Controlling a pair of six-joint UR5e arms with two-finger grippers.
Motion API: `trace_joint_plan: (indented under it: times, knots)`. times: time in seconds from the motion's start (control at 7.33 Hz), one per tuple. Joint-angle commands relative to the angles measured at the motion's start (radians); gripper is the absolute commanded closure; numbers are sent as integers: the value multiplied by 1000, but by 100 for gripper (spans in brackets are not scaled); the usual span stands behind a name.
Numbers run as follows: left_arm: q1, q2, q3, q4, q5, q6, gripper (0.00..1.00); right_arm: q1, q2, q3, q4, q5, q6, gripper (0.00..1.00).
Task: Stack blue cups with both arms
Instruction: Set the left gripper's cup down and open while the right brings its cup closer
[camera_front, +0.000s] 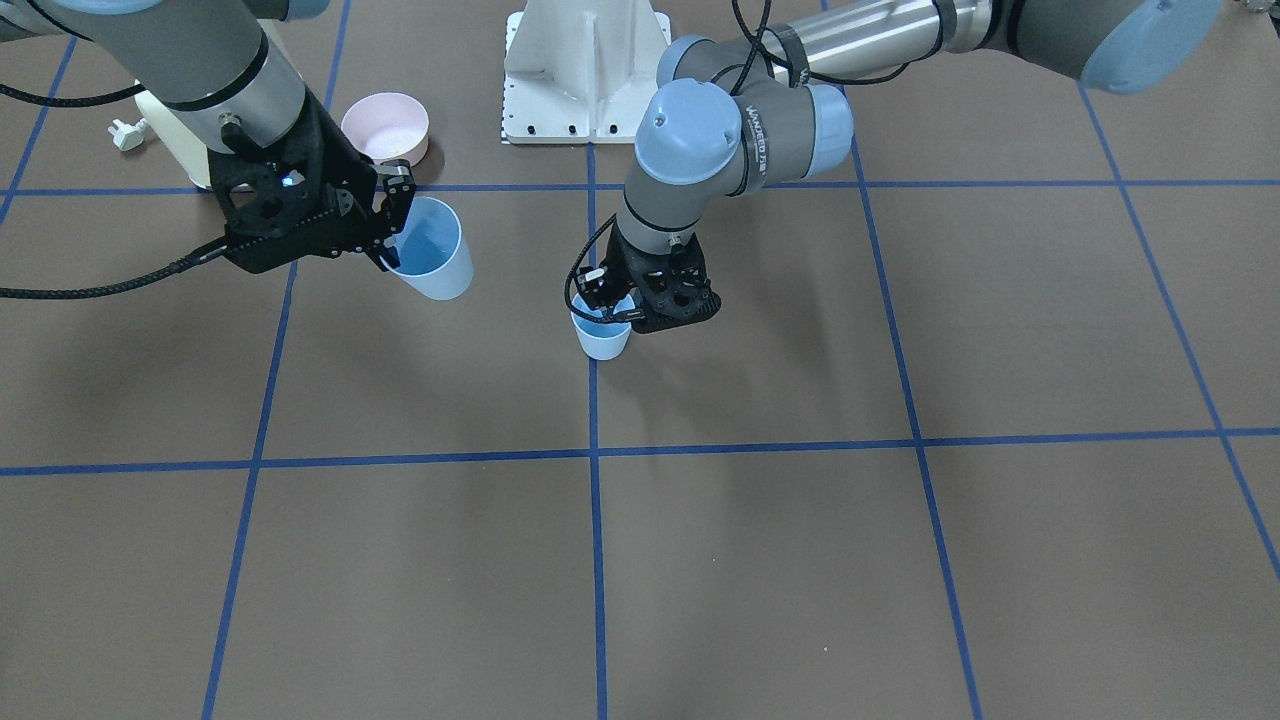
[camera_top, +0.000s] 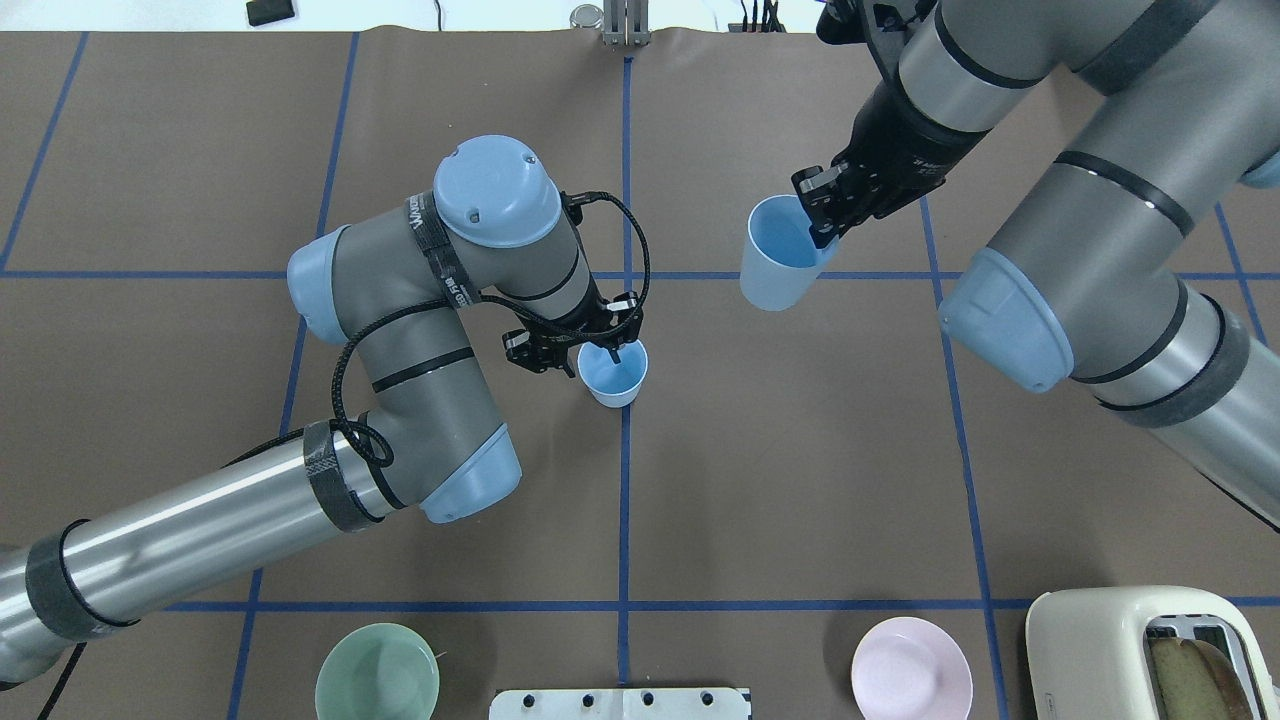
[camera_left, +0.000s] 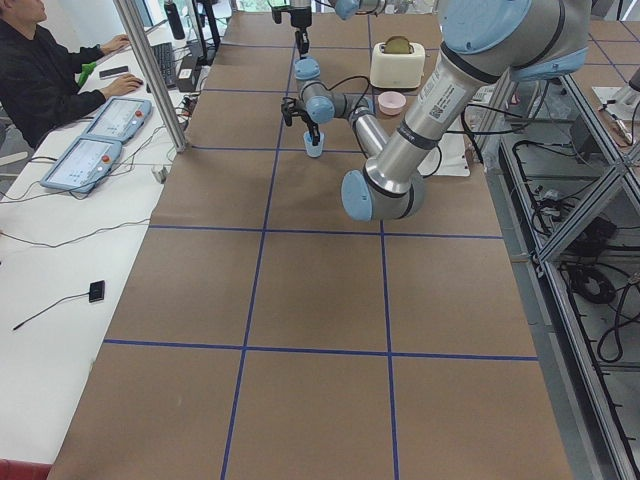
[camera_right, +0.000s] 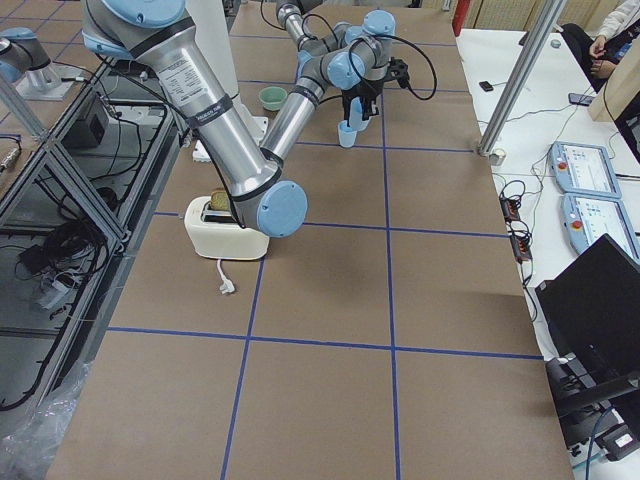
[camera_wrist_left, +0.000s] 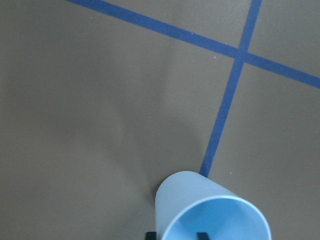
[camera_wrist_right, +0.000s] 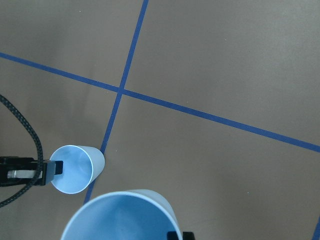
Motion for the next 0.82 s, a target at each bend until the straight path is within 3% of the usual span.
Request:
trace_joint_plan:
  times: [0.0,0.41,0.68]
  knots:
    - [-15,12,-24,2,6,2,10,-54,43,-14,0,-47,56,100]
    - [-81,135,-176,50,-8,144,8,-83,70,-39,2,-59,71,100]
    - [-134,186,-239,118,-10,302,7,-144,132,-93,8,-130,103,100]
